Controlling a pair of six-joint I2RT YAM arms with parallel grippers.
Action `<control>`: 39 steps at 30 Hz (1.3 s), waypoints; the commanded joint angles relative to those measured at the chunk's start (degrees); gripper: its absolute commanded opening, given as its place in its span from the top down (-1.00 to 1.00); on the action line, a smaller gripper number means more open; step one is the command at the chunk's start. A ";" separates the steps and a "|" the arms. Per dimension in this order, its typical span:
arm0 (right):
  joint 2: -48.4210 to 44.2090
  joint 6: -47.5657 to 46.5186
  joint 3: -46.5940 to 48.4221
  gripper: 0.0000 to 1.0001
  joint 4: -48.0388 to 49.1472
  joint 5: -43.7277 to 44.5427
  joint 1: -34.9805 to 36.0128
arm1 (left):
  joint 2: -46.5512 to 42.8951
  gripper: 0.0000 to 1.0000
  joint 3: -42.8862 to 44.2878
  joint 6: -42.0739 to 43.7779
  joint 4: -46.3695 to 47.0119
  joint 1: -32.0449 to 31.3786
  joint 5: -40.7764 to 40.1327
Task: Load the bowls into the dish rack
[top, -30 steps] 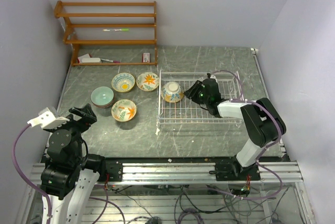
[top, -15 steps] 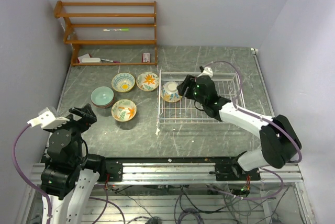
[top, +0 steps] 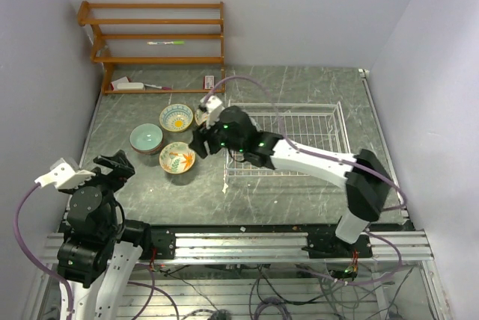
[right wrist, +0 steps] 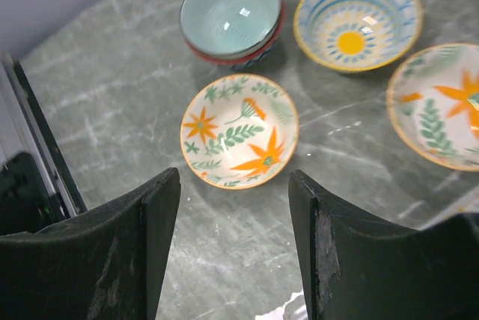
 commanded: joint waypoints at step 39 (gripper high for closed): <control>28.23 -13.24 16.39 0.78 -3.47 -4.57 7.81 | -2.53 -0.89 1.43 -1.01 -0.17 0.26 -2.39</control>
